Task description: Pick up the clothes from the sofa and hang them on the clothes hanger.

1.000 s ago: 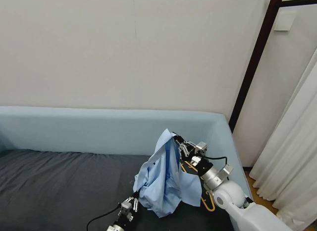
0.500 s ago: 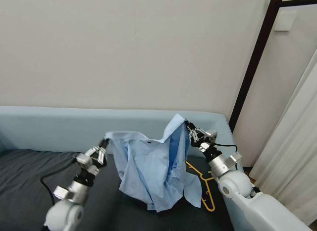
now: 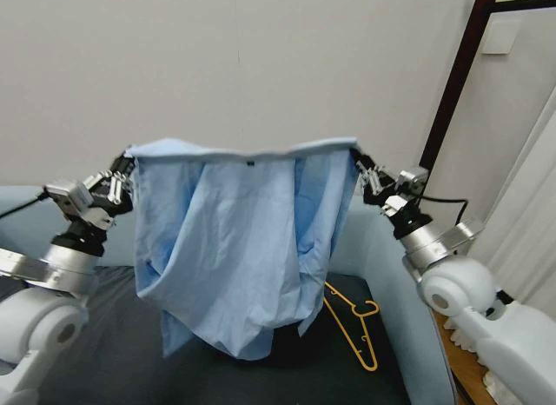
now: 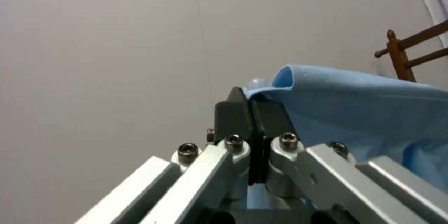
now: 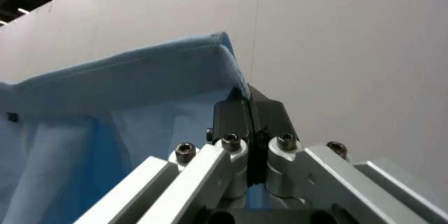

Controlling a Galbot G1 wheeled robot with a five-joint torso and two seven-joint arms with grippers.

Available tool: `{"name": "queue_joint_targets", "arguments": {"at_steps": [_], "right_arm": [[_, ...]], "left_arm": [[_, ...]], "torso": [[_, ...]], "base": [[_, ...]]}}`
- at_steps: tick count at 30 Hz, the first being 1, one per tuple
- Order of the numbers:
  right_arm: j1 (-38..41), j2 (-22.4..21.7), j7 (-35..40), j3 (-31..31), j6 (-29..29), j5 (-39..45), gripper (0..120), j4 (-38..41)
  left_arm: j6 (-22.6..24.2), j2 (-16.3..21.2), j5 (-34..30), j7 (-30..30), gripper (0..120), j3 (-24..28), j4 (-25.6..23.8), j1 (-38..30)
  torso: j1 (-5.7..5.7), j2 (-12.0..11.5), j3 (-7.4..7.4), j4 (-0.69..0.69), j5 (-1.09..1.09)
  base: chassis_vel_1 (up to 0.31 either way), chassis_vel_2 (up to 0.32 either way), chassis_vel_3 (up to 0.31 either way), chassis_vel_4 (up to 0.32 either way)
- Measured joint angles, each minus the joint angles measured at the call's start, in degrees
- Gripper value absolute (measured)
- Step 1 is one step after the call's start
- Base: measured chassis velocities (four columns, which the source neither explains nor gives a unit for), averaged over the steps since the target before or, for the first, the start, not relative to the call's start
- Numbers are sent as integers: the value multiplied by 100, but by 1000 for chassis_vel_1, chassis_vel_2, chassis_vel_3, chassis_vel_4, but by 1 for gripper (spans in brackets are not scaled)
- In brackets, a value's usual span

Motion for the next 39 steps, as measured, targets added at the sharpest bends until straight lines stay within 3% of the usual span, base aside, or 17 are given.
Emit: {"name": "queue_joint_targets", "arguments": {"at_steps": [4,8,11,12,16,18,19,22,25,29,36,39], "right_arm": [[-183,-163,717,78,-486,-464,0,453],[-494,-176,1315,-11,-925,-1115,0,584],[-754,106,1701,-424,-1254,-1784,0,300],[-754,106,1701,-424,-1254,-1784,0,300],[-1055,558,2042,-1063,-1524,-2194,0,-215],[-1129,673,2131,-1193,-1600,-2219,0,-312],[-1212,864,2243,-1369,-1655,-2285,0,-462],[-1273,1157,2228,-1534,-1436,-2430,0,-750],[-1351,1580,1330,-1653,-442,-2504,0,-1166],[-1436,1876,810,-1707,7,-2367,0,-1470],[-1660,2048,590,-1701,163,-2151,0,-2039],[-1834,2037,580,-1544,-100,-1724,5,-2268]], "left_arm": [[382,105,291,-108,0,-468,-460,303],[682,-59,824,-209,0,-425,-738,682],[843,-565,1932,-144,0,-173,-684,1187],[843,-565,1932,-144,0,-173,-684,1187],[1030,-1367,3216,-110,0,162,-265,1519],[1047,-1522,3406,-108,0,228,-146,1533],[1072,-1794,3671,-108,0,343,73,1539],[1088,-2112,3848,-119,0,493,275,1523],[917,-2547,3946,-41,0,762,415,1494],[738,-2824,4219,66,0,907,612,1541],[582,-3128,4434,8,0,1073,886,1591],[602,-3148,4473,-139,0,997,1009,1564]], "torso": [[0,0,0,2,0],[-1,0,-1,0,1],[0,0,0,-3,0],[0,0,0,-3,0],[0,-1,1,6,-2],[0,0,1,3,1],[0,-1,1,-1,0],[0,-1,1,-1,-1],[0,-1,0,0,1],[0,-1,0,1,1],[0,-1,0,0,1],[0,-1,0,1,1]], "base": [[0,0,0,0],[0,0,0,0],[0,0,0,0],[0,0,0,0],[0,0,0,0],[0,0,0,0],[0,0,0,0],[0,0,0,0],[0,0,0,0],[0,0,0,0],[0,0,0,0],[0,0,0,0]]}}
